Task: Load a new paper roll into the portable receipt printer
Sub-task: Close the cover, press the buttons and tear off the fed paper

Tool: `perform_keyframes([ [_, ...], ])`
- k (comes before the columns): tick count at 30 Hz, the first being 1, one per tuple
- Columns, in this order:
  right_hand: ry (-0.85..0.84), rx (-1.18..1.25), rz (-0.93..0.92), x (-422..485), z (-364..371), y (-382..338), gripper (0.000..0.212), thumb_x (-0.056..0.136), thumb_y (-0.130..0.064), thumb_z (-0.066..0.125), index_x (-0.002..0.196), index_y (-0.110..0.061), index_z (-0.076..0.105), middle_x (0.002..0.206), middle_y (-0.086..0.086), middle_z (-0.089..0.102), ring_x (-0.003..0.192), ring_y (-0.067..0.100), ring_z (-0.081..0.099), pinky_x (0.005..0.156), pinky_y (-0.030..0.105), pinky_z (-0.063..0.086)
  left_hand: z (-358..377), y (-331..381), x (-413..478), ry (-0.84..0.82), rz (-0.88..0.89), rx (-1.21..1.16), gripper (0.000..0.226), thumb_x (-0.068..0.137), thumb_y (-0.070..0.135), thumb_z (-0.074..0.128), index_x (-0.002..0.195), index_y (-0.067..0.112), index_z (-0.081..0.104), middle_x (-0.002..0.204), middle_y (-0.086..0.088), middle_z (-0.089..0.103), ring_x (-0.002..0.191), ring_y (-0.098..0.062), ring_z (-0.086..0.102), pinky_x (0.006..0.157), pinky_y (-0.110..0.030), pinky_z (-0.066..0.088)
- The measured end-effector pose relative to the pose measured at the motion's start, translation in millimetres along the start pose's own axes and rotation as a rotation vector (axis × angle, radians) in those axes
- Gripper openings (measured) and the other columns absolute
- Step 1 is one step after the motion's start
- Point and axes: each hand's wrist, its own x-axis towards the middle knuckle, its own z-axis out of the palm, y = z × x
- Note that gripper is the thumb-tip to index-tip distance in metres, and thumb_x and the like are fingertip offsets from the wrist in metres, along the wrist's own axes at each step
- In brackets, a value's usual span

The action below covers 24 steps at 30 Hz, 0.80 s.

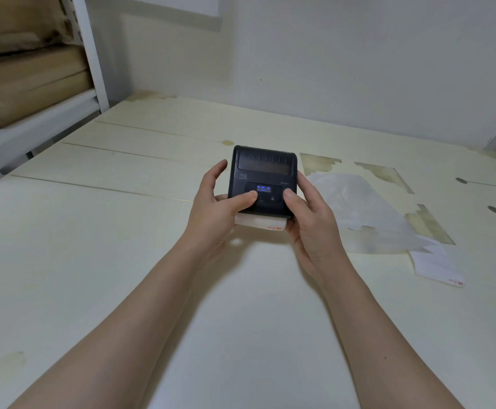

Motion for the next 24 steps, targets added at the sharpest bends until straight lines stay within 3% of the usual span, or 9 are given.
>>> perform_keyframes([
  [3,0.002,0.008,0.001,-0.7,-0.1,-0.4,0.051,0.092,-0.019,0.056,0.141,-0.023,0.048,0.123,0.008,0.07,0.121,0.033,0.06,0.109,0.06,0.036,0.6,-0.1,-0.5,-0.004,0.0,0.001,0.079,0.077,0.015,0.077,0.141,0.041,0.039,0.091,-0.006,0.07,0.072,-0.014,0.065,0.056,-0.023,0.042],
  [8,0.004,0.0,0.0,-1.3,0.1,-0.4,0.054,0.089,-0.02,0.058,0.142,-0.024,0.047,0.121,0.007,0.071,0.121,0.036,0.059,0.109,0.061,0.036,0.4,0.1,-0.3,-0.013,0.01,0.026,0.076,0.081,0.014,0.075,0.141,0.043,0.038,0.095,-0.008,0.07,0.075,-0.013,0.064,0.059,-0.024,0.042],
  [12,0.001,0.021,0.0,-2.6,-1.1,-2.0,0.056,0.092,-0.015,0.058,0.145,-0.022,0.043,0.124,0.01,0.069,0.12,0.029,0.062,0.108,0.053,0.042,0.1,-2.9,0.3,-0.062,0.069,0.039,0.074,0.077,0.019,0.074,0.139,0.044,0.043,0.111,-0.011,0.072,0.099,-0.022,0.07,0.088,-0.039,0.054],
  [15,-0.006,0.017,-0.016,-2.3,-1.7,-1.6,0.058,0.091,-0.008,0.06,0.145,-0.023,0.043,0.125,0.012,0.068,0.12,0.028,0.062,0.107,0.05,0.044,0.7,-2.8,-0.2,-0.087,0.081,0.026,0.073,0.075,0.028,0.072,0.141,0.04,0.044,0.12,-0.006,0.07,0.112,-0.024,0.066,0.103,-0.049,0.048],
  [20,-0.001,-0.004,-0.036,-1.1,-2.6,0.4,0.061,0.09,0.0,0.059,0.143,-0.026,0.044,0.124,0.01,0.069,0.119,0.026,0.062,0.105,0.043,0.046,0.1,-0.3,-0.6,-0.081,0.095,0.004,0.05,0.097,0.016,0.054,0.143,0.033,0.045,0.108,0.009,0.073,0.112,-0.025,0.066,0.104,-0.054,0.046],
  [24,-0.009,-0.029,-0.05,-1.1,-3.0,0.6,0.064,0.087,-0.003,0.06,0.143,-0.029,0.044,0.125,0.008,0.068,0.121,0.025,0.061,0.106,0.044,0.045,2.1,3.3,-4.9,-0.076,0.12,0.035,0.049,0.099,0.015,0.051,0.144,0.031,0.044,0.106,-0.001,0.073,0.108,-0.024,0.068,0.104,-0.051,0.045],
])
